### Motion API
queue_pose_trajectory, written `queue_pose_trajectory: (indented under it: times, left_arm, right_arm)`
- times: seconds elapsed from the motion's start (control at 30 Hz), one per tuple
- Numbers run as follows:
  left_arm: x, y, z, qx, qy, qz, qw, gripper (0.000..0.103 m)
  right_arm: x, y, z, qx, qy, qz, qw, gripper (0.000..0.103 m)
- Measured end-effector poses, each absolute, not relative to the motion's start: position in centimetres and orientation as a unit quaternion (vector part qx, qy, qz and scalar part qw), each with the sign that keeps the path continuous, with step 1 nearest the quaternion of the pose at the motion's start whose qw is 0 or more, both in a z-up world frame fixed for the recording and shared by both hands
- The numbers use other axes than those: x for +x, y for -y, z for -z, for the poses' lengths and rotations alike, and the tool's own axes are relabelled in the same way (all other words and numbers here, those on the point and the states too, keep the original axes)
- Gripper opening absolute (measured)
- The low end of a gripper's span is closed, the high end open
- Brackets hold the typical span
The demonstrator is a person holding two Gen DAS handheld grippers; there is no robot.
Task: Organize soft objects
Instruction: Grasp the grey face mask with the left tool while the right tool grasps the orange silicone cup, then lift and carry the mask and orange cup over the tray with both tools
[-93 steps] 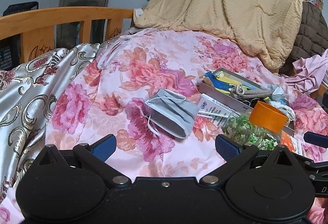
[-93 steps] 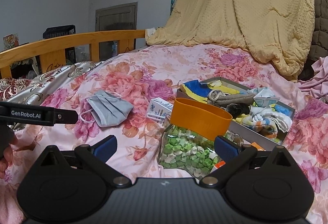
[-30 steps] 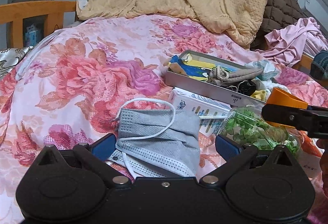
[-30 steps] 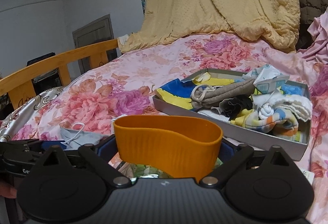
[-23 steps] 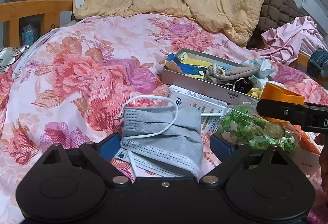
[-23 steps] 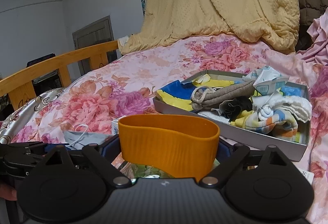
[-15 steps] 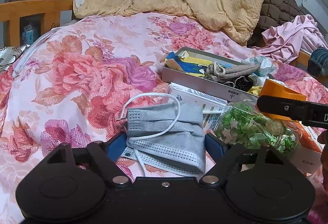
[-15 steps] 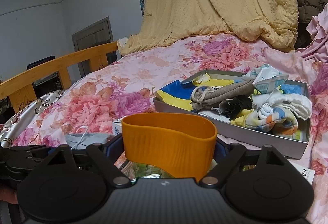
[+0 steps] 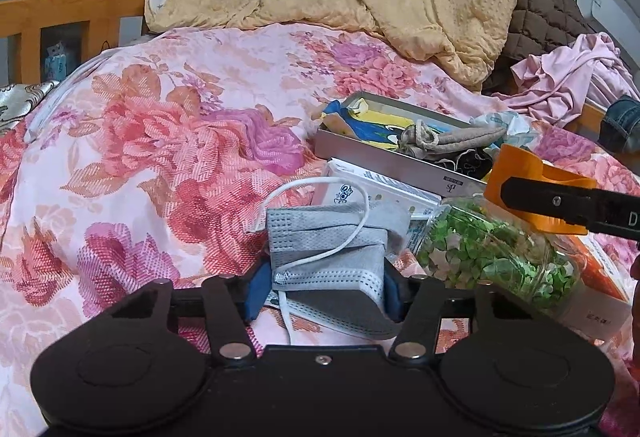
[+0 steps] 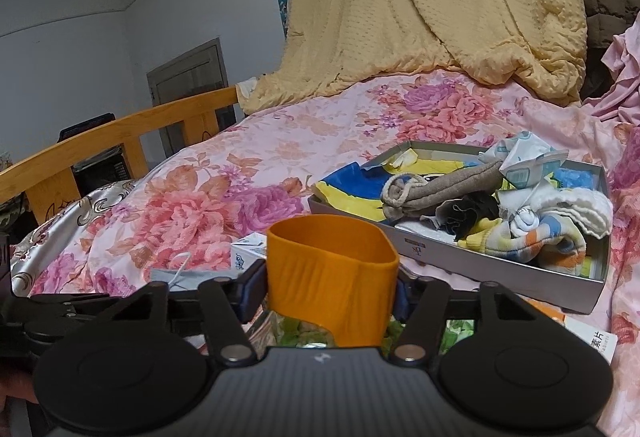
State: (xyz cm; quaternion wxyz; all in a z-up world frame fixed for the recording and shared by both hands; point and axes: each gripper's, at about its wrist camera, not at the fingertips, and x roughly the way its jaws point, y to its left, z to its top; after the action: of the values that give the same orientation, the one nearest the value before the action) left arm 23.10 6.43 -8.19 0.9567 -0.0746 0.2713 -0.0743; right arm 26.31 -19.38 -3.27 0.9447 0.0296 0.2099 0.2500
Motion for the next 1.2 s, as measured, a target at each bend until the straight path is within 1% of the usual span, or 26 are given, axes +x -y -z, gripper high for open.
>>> queue_pose_trajectory:
  times: [0.1,0.23,0.47,0.73,1.2]
  left_arm:
    - [22.9,-6.3,8.3,-0.076,-0.268,0.079,0.957,0.054]
    - [22.7,-6.0,8.4,-0.071,-0.265,0.085,0.958,0.05]
    - [22.5,-5.7,8.3,-0.073,-0.258,0.087,0.959,0.048]
    - [22.3,-5.5,7.9,-0.081,-0.25,0.084,0.961,0.048]
    - [20.9,-5.2,6.2,-0.103,-0.235,0.072,0.964,0.048]
  right_arm:
    - [26.3,19.3,3.2,0.03,-0.21,-0.253,0.944,0.056]
    - [26.2,19.2,3.1,0.029,-0.209,-0.26,0.942,0.045]
    - [26.0,18.9,3.0,0.018,-0.208,-0.263,0.942,0.038]
    - [25.8,18.9,2.9,0.015,-0.206,-0.264,0.942,0.034]
    - [25.5,19.6,1.3,0.041,-0.181,-0.27,0.945,0.034]
